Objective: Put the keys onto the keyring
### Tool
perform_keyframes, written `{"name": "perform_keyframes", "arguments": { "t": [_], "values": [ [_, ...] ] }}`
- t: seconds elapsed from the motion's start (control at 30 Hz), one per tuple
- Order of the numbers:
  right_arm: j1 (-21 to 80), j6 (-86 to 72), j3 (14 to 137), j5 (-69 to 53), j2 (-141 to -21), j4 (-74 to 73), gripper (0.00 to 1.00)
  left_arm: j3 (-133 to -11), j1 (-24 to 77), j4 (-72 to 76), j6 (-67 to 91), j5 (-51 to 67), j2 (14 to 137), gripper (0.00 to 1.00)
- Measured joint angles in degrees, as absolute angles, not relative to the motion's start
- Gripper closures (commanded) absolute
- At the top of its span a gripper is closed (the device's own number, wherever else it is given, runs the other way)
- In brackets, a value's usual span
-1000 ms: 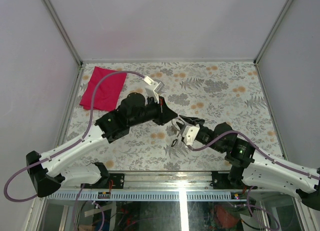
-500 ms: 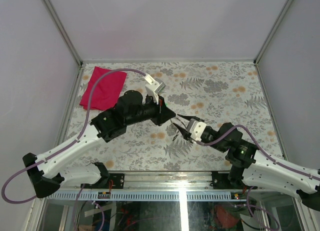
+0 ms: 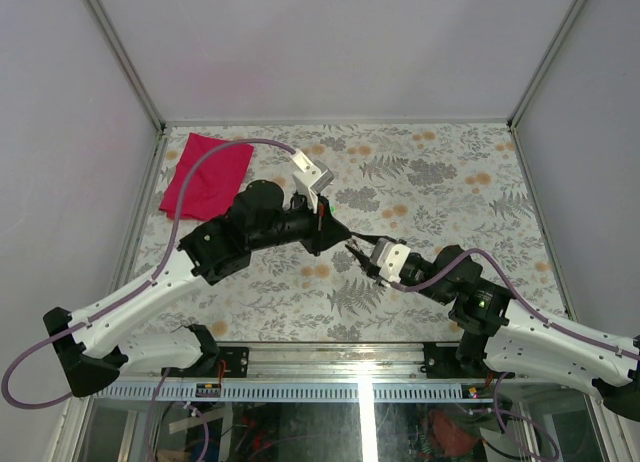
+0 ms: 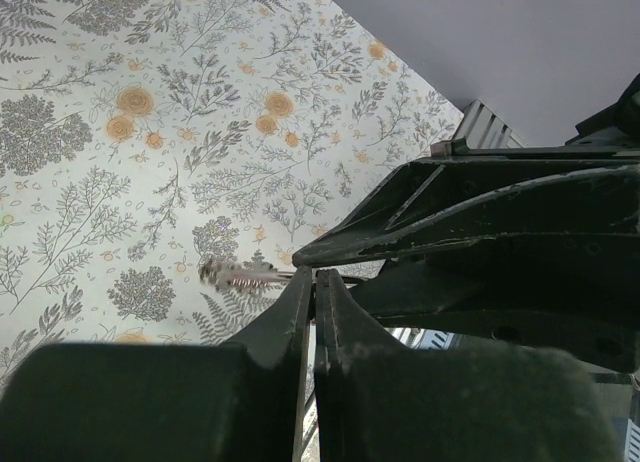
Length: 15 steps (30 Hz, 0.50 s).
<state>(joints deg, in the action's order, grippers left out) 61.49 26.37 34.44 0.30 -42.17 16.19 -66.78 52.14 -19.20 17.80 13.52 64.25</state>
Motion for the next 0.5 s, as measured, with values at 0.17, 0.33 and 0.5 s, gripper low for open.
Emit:
{"name": "perform_keyframes", "arguments": {
  "t": [0.17,0.33,0.5],
  "values": [
    [61.49,26.35,34.44,0.30,-42.17,16.21,0.70,-66.85,52.14,-19.35,16.82,14.24,63.90,1.00],
    [61.49,26.35,34.44,0.30,-42.17,16.23,0.76,-67.16,52.14,-19.94,16.56,14.81,63.90,1.00],
    [61.49,26.28,34.41,-0.30,-42.28,16.36,0.96,-67.48,52.14,-20.21,16.16,15.22,63.88,1.00]
  ]
}}
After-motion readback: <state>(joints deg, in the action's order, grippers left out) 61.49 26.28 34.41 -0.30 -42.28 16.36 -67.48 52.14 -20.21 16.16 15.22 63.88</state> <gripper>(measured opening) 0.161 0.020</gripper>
